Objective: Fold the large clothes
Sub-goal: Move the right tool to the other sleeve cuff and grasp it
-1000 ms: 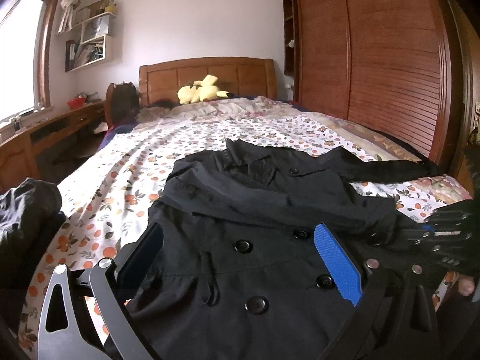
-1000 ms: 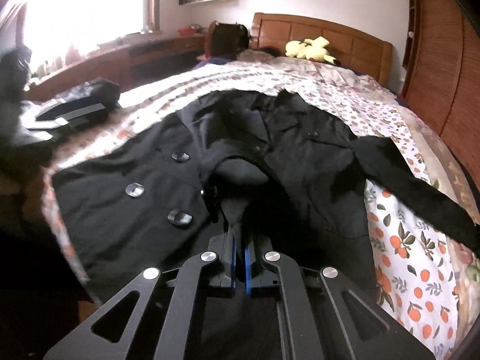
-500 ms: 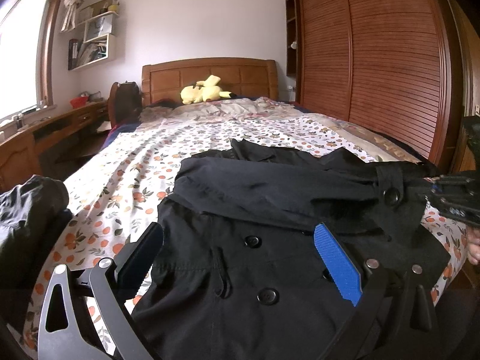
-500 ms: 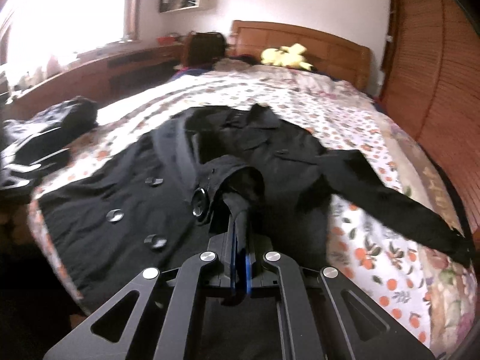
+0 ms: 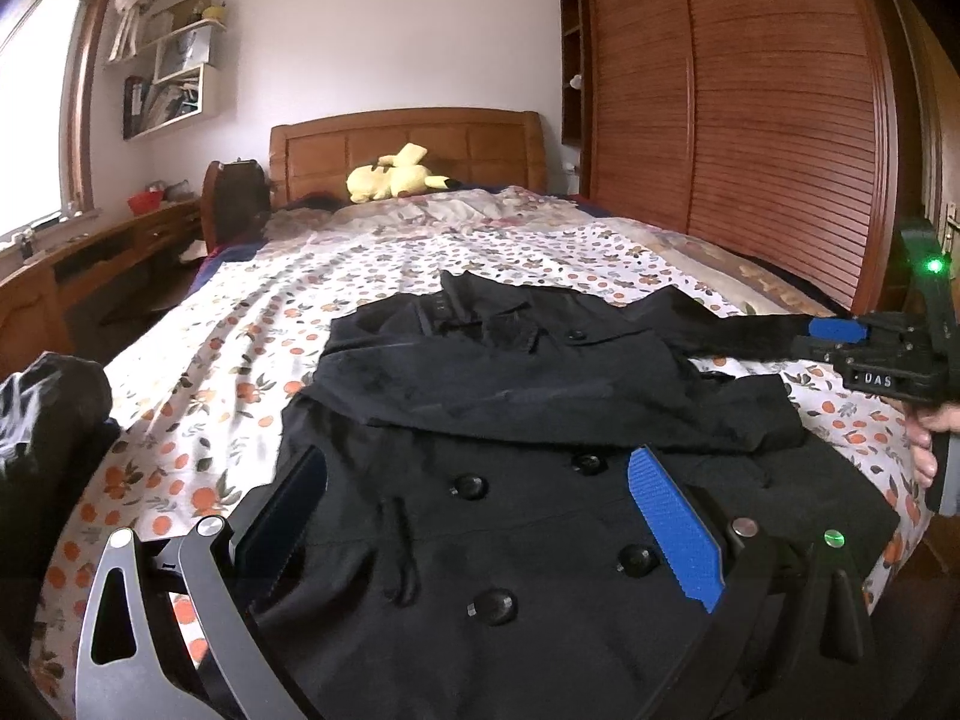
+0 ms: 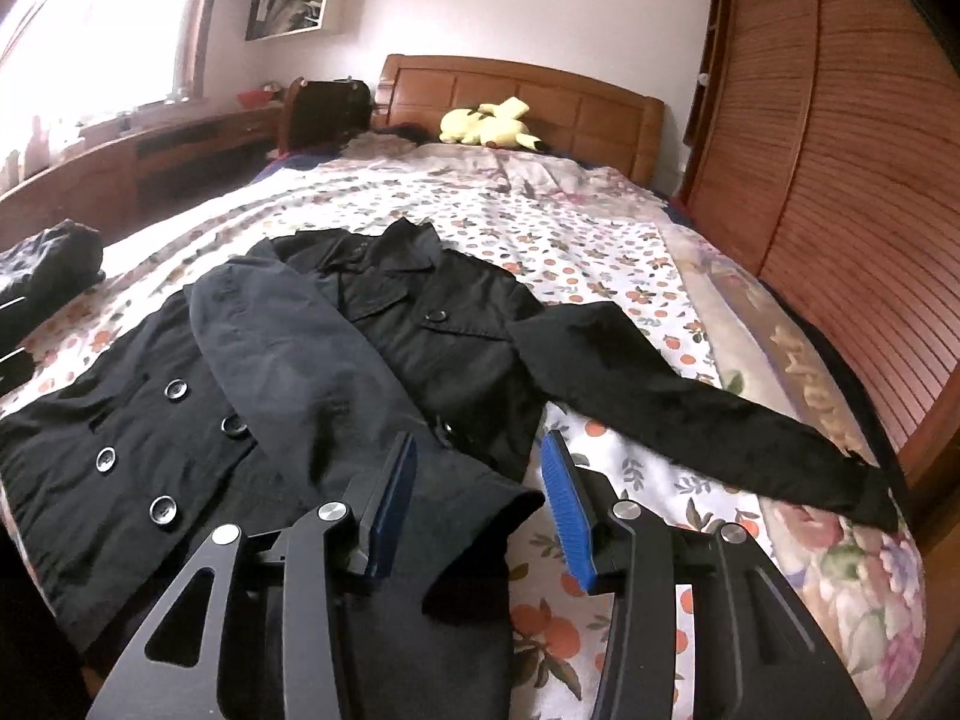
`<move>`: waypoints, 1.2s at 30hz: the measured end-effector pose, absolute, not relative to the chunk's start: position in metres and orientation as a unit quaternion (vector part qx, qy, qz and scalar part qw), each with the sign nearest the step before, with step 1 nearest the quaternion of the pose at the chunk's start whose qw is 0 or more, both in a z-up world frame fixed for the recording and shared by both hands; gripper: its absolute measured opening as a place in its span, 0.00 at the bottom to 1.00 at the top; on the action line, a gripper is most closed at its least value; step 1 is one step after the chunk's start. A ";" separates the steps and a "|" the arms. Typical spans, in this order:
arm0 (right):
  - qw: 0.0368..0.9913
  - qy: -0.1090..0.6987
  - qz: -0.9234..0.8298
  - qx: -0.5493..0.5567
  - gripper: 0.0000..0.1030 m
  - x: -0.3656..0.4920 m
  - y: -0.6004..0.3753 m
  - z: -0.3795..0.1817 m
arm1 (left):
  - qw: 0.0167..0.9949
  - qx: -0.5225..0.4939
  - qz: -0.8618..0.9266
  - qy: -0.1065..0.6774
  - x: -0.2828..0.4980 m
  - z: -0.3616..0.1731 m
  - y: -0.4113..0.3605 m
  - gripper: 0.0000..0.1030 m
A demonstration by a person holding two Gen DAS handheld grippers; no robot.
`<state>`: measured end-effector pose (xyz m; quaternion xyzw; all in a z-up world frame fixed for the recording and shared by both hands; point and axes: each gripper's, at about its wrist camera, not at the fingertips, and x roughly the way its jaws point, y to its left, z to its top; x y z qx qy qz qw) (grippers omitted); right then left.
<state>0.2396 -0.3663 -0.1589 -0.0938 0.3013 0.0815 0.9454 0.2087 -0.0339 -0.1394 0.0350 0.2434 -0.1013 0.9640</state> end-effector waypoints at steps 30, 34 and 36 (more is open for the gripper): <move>0.938 0.335 0.036 -0.083 0.65 0.315 -0.467 -0.192 | 0.955 0.054 -0.130 0.261 0.272 -0.177 -0.135 0.98; 0.918 0.385 0.022 -0.093 0.65 0.347 -0.486 -0.217 | 0.953 0.060 -0.131 0.267 0.278 -0.182 -0.137 0.98; 0.911 0.402 0.020 -0.089 0.65 0.357 -0.495 -0.224 | 0.952 0.059 -0.131 0.269 0.279 -0.183 -0.137 0.98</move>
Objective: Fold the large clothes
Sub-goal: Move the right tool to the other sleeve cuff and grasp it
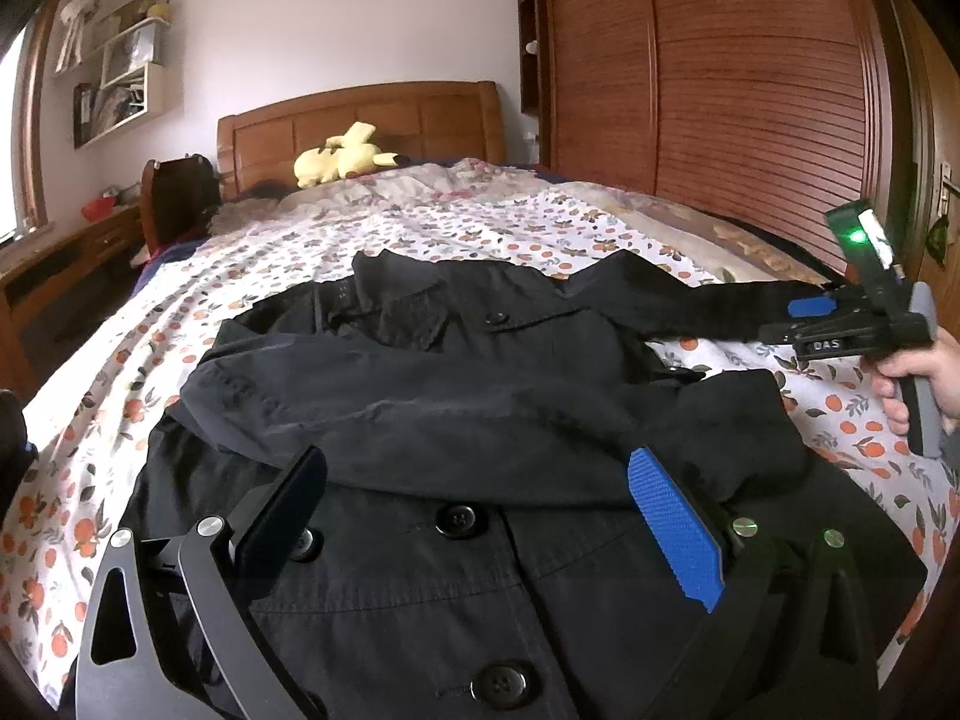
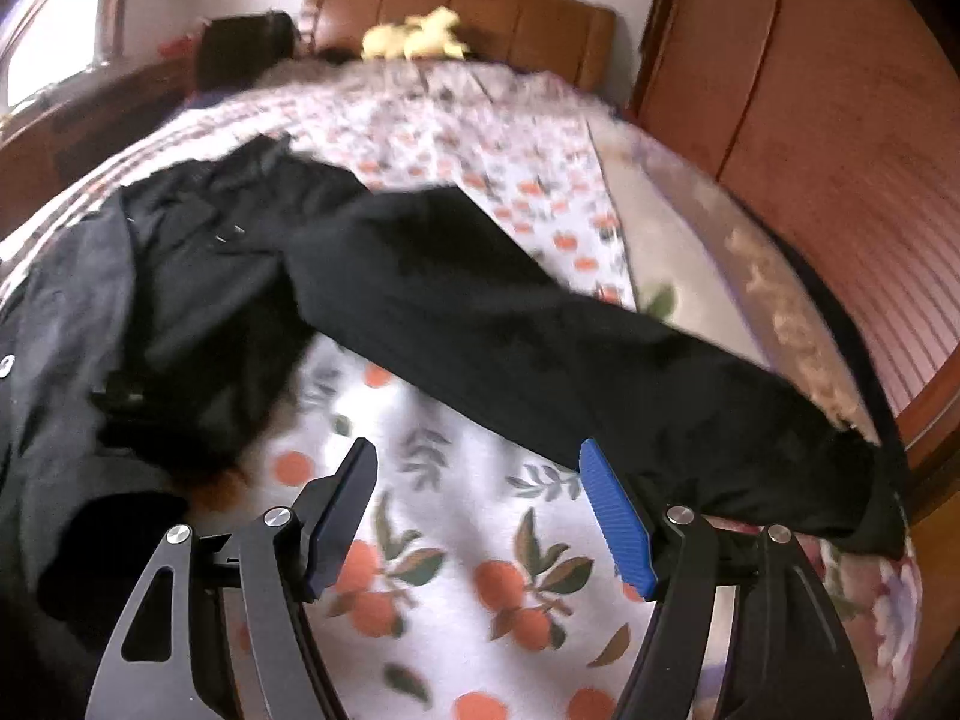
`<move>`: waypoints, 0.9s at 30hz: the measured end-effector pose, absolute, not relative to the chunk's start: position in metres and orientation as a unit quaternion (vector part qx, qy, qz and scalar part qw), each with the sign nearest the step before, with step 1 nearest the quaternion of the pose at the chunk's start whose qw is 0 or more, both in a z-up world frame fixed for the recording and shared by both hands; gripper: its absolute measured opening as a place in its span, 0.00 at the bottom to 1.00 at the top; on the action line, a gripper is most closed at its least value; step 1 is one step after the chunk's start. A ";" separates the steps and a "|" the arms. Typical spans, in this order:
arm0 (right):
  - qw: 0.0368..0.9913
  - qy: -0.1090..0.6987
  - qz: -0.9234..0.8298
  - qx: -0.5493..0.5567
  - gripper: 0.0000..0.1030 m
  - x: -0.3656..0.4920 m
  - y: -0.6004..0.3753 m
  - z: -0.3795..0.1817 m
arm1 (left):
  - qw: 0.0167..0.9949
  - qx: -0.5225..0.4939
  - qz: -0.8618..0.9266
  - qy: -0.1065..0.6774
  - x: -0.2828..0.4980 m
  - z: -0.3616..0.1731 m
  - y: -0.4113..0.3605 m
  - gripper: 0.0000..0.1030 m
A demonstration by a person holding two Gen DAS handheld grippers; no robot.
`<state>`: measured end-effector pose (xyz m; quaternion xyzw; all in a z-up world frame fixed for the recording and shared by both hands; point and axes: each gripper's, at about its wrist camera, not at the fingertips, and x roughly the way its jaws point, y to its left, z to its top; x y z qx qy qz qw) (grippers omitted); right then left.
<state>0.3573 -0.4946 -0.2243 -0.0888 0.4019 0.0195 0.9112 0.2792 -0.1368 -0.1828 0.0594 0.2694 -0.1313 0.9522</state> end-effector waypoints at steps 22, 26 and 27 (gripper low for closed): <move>0.918 0.365 -0.092 -0.126 0.02 0.400 -0.515 -0.208 | 0.957 0.038 -0.143 0.249 0.263 -0.164 -0.122 0.98; 0.945 0.300 -0.063 -0.113 0.02 0.388 -0.490 -0.165 | 0.958 0.034 -0.144 0.246 0.260 -0.159 -0.117 0.98; 0.950 0.287 -0.051 -0.111 0.02 0.385 -0.482 -0.156 | 0.958 0.032 -0.144 0.245 0.258 -0.158 -0.115 0.98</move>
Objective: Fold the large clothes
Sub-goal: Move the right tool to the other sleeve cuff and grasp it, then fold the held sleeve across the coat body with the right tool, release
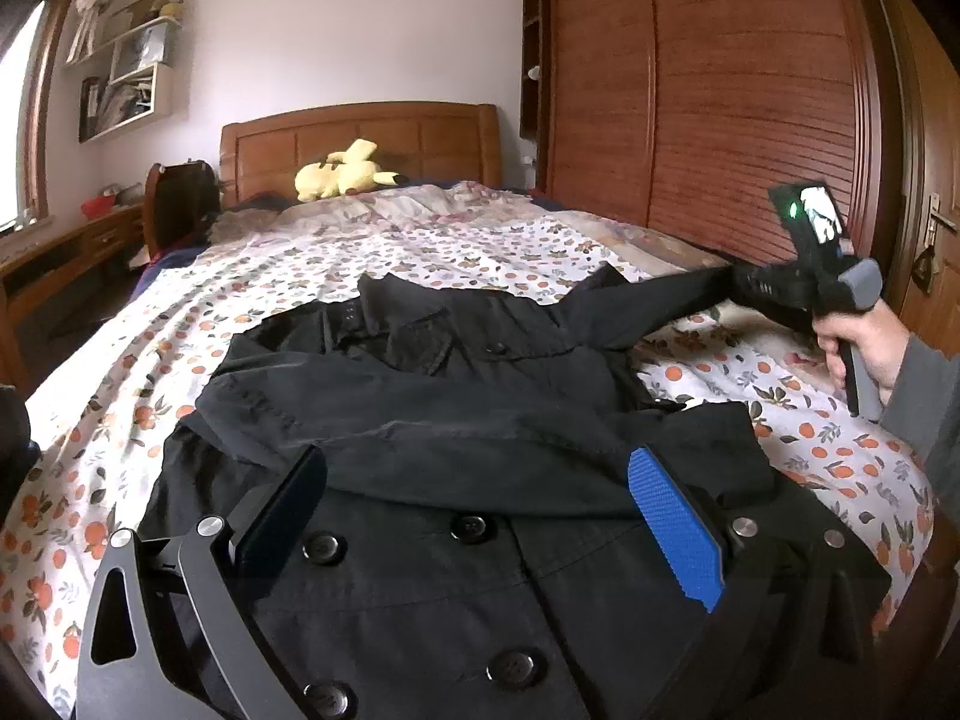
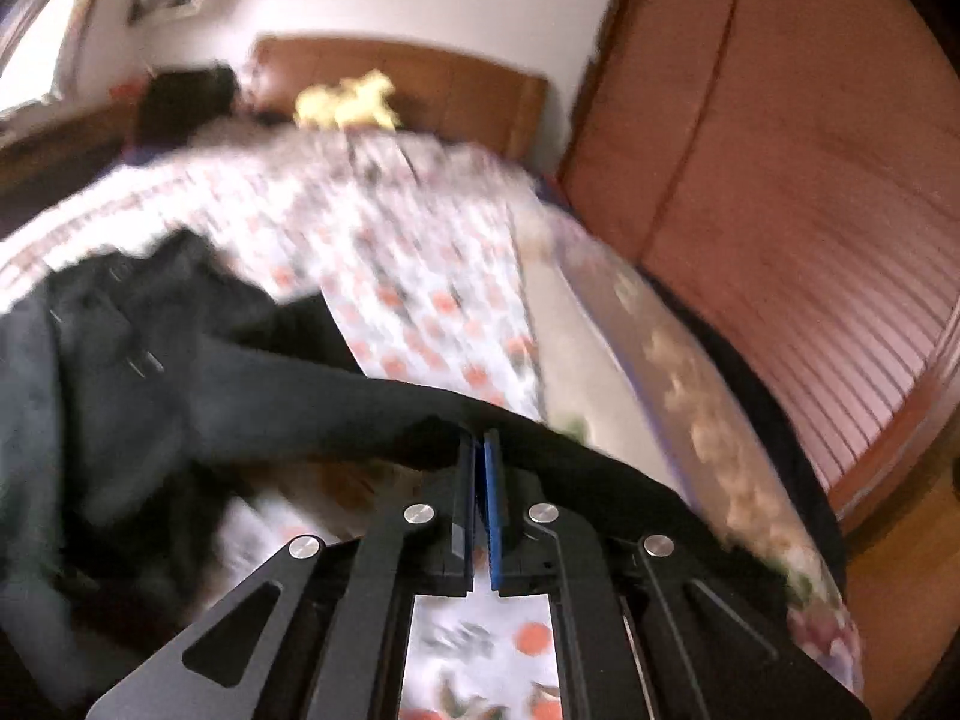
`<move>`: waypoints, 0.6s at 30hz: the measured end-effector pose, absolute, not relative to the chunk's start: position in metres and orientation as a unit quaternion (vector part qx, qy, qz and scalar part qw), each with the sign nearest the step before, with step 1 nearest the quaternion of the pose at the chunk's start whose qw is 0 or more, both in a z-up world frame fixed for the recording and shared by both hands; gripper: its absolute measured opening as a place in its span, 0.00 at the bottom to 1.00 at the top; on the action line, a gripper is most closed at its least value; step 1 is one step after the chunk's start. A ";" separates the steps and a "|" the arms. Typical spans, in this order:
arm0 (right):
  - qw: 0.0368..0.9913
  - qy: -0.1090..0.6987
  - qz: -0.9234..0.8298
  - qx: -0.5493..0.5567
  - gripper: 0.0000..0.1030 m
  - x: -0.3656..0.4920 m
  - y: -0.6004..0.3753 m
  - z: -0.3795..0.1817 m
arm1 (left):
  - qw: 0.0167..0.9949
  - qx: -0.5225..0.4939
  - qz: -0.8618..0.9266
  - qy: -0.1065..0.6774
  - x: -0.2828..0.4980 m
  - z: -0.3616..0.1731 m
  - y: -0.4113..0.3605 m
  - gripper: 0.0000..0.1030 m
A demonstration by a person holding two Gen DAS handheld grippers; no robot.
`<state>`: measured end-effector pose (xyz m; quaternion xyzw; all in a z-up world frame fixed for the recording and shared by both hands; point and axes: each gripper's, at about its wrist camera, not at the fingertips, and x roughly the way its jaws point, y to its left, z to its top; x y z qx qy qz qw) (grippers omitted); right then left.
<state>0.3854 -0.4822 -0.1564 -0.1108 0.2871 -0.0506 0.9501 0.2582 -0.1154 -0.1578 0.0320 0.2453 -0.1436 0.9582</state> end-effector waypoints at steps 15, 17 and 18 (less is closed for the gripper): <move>0.928 0.294 0.194 -0.124 0.03 0.355 -0.318 -0.135 | 0.962 0.026 -0.126 0.240 0.249 -0.148 -0.091 0.98; 0.918 0.318 0.198 -0.127 0.03 0.356 -0.312 -0.148 | 0.962 0.026 -0.124 0.241 0.247 -0.148 -0.088 0.98; 0.914 0.329 0.199 -0.127 0.08 0.354 -0.310 -0.153 | 0.962 0.026 -0.124 0.241 0.245 -0.147 -0.086 0.98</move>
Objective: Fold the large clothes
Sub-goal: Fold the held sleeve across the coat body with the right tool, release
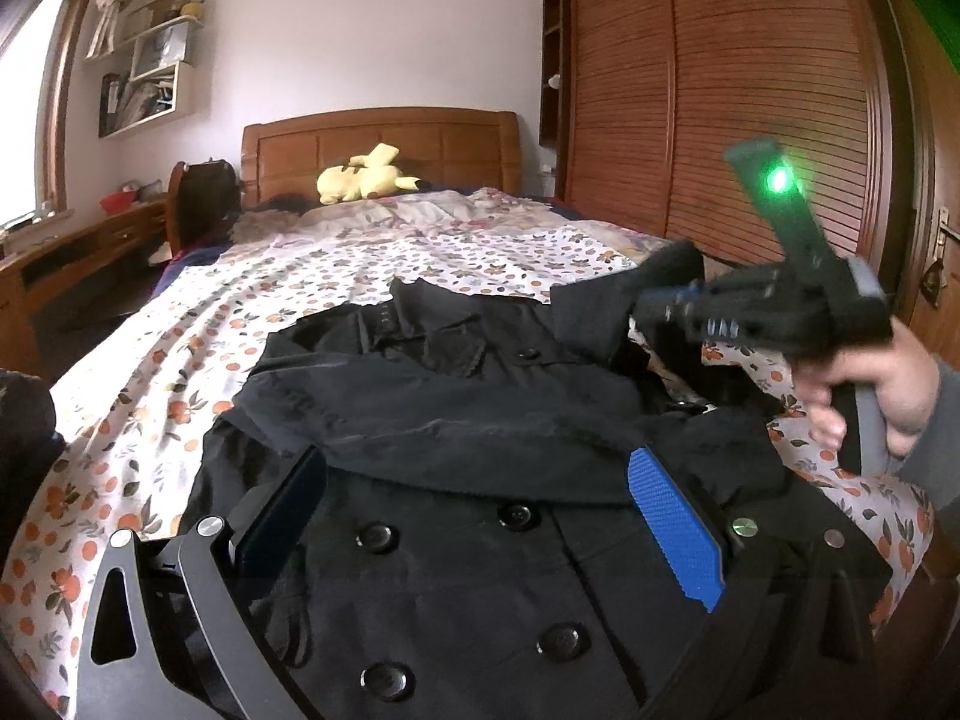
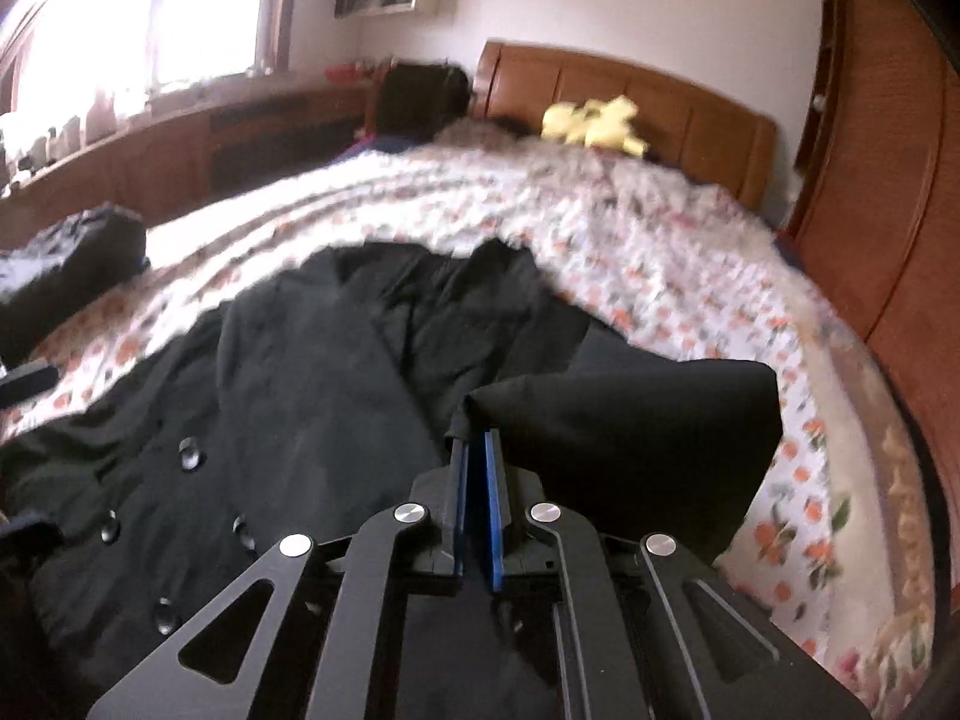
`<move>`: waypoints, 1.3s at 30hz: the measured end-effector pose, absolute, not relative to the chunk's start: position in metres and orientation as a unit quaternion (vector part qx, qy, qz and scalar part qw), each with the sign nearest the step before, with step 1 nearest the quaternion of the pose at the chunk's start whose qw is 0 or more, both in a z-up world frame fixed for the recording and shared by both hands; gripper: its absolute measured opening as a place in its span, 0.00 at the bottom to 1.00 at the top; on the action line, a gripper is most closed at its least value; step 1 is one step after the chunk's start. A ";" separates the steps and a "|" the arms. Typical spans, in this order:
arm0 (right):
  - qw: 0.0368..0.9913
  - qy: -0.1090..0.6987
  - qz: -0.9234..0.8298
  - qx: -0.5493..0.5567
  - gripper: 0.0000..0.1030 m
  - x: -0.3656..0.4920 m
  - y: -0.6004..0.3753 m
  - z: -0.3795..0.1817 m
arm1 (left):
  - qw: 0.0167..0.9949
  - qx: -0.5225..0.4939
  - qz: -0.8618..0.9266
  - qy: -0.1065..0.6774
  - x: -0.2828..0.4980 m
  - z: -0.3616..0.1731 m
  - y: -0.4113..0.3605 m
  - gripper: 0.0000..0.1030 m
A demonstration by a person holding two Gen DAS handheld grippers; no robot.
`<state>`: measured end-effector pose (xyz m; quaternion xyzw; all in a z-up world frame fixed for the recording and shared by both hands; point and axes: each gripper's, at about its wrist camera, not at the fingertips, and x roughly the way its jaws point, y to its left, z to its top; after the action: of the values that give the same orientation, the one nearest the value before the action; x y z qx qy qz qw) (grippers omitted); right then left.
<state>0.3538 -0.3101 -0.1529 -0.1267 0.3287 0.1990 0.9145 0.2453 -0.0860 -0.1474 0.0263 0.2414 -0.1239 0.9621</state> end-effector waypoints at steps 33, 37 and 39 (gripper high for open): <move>0.908 0.414 -0.023 -0.051 0.62 0.357 -0.440 -0.210 | 0.974 0.019 -0.085 0.208 0.181 -0.114 -0.005 0.98; 0.893 0.447 -0.043 -0.027 0.63 0.360 -0.455 -0.231 | 0.975 0.016 -0.079 0.205 0.176 -0.110 0.004 0.98; 0.887 0.458 -0.046 -0.016 0.65 0.362 -0.458 -0.237 | 0.976 0.015 -0.076 0.205 0.174 -0.109 0.009 0.98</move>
<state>0.3619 -0.4583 -0.2371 -0.0161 0.4583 -0.0462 0.8875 0.1740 0.0089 -0.1091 0.0146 0.2046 -0.0763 0.9758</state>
